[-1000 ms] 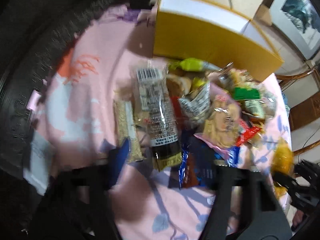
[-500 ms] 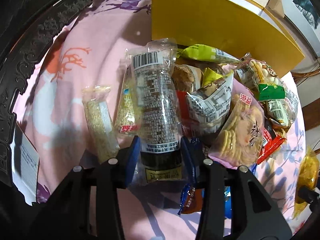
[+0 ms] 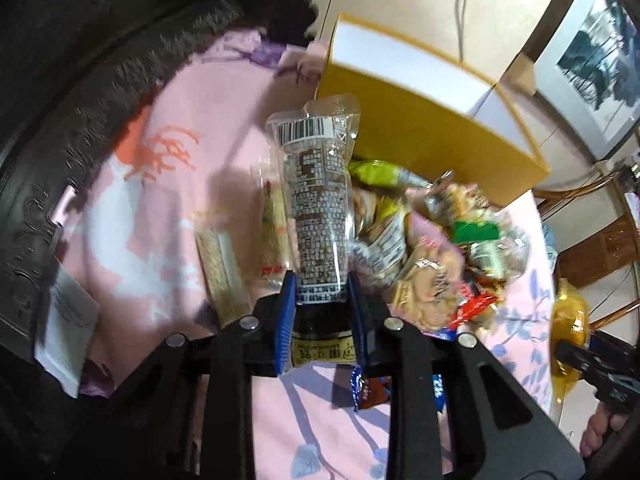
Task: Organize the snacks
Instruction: 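Carry both snacks over the yellow box and open both tools to drop them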
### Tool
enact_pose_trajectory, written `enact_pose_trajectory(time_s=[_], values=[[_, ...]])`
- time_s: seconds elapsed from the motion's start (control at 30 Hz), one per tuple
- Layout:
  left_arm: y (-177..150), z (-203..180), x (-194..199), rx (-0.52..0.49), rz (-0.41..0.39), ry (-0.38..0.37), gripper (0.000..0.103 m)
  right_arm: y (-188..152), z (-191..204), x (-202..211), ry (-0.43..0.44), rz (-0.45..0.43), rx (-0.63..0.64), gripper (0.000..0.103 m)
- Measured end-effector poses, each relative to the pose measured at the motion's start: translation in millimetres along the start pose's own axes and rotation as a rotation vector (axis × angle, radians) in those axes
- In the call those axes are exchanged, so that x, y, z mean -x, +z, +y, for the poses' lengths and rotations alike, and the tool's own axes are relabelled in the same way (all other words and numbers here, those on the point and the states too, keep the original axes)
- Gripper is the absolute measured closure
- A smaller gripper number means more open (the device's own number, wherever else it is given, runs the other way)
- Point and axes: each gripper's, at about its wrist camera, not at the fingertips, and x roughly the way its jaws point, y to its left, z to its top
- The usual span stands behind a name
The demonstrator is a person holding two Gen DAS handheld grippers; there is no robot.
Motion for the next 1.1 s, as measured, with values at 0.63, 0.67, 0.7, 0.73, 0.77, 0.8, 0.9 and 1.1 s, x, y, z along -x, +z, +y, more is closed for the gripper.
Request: enact_pose_trajectory(time_s=[0.63, 0.67, 0.7, 0.73, 0.77, 0.8, 0.9, 1.1], values=[[131.7, -96.2, 86.9, -0.171, -0.308, -0.205, 0.078, 154.5, 23.5, 58.0, -0.022, -0.373, 0.079, 0.064], [141.7, -102.0, 83.6, -0.177, -0.311, -0.203, 0.078, 165.8, 22.2, 56.7, -0.033, -0.386, 0.078, 0.064], [153.3, -107.8, 78.7, -0.180, -0.315, -0.199, 0.078, 179.9, 19.9, 54.4, -0.040, -0.399, 0.073, 0.064], [161.5, -111.5, 74.2, -0.183, -0.318, -0.196, 0.078, 189.1, 16.8, 53.6, -0.042, -0.405, 0.068, 0.064], [172.1, -116.2, 67.3, -0.191, -0.318, -0.190, 0.078, 200.8, 13.1, 51.7, -0.049, -0.411, 0.065, 0.064], [181.9, -121.7, 61.0, -0.196, -0.318, -0.181, 0.078, 209.0, 10.5, 49.1, -0.061, -0.415, 0.068, 0.064], [205.1, -131.2, 46.2, -0.200, -0.313, -0.167, 0.078, 233.7, 8.3, 39.5, -0.082, -0.418, 0.096, 0.064], [230.5, -140.6, 20.1, -0.210, -0.296, -0.125, 0.078, 256.0, -0.3, 19.8, -0.100, -0.406, 0.115, 0.064]])
